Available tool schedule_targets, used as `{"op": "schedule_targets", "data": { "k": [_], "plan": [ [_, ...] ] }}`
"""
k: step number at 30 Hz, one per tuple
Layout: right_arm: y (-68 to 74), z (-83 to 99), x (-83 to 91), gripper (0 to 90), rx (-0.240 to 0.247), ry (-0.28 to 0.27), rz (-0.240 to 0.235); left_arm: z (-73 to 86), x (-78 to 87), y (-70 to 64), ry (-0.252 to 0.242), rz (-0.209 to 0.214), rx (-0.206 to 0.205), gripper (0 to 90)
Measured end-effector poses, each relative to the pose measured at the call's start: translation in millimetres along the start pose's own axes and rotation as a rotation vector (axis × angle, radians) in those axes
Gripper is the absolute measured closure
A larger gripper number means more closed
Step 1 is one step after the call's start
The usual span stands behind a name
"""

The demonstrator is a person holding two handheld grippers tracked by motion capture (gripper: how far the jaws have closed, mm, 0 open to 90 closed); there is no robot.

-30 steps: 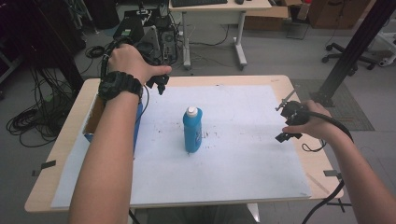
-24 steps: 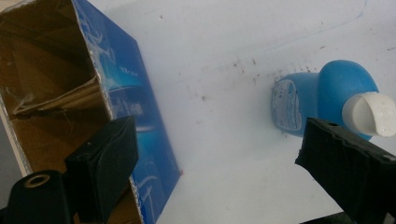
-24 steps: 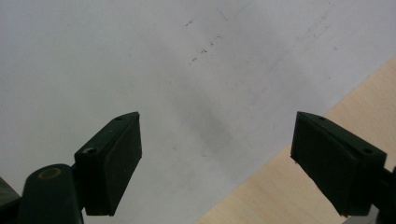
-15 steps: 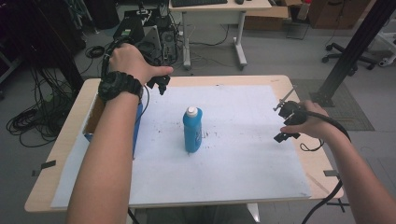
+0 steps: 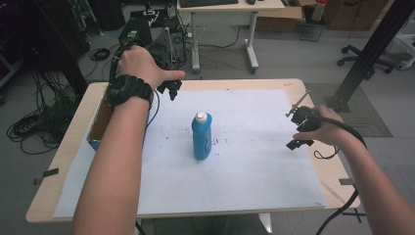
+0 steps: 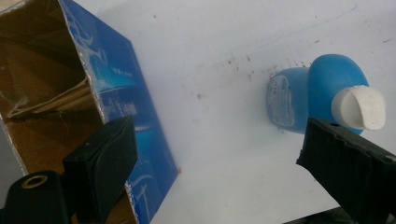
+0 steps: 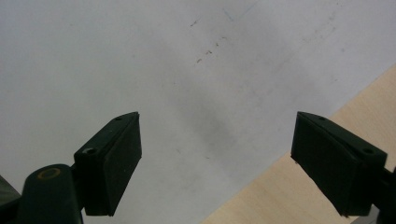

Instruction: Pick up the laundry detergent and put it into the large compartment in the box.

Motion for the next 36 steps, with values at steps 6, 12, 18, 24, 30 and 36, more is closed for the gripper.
{"op": "schedule_targets", "data": {
  "k": [6, 12, 18, 24, 30, 36],
  "plan": [
    [1.1, 0.2, 0.9, 16.3, 0.0, -0.003, 0.0, -0.5, 0.5, -8.0, -0.004, 0.007, -0.013, 11.2],
    [1.7, 0.4, 1.3, 16.2, 0.001, -0.007, 0.001, -0.7, 0.4, -16.6, -0.003, 0.009, -0.019, 11.0],
    [2.6, 0.9, 1.8, 16.2, 0.001, -0.007, 0.001, -2.0, -0.7, -29.0, -0.001, 0.016, -0.032, 11.1],
    [2.9, 2.2, 1.7, 16.2, 0.0, -0.008, -0.001, -4.2, -2.2, -42.7, -0.004, 0.025, -0.048, 11.3],
    [2.5, 4.0, 1.1, 16.2, -0.002, -0.011, 0.0, -5.0, -4.2, -53.4, 0.005, 0.03, -0.054, 11.8],
    [2.8, 3.6, 0.4, 16.1, -0.001, -0.011, -0.004, -6.8, -9.1, -65.4, 0.014, 0.039, -0.065, 11.9]
  ]
}}
Point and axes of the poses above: each handheld gripper's, and its own axes: x roughly backward along the jaws, z roughly out of its underside, y roughly to its left, the point moved 7 cm from there along -x, roughly forward along the jaws, and after that the axes turned 8 degrees about -y, right-handed, at the moved point
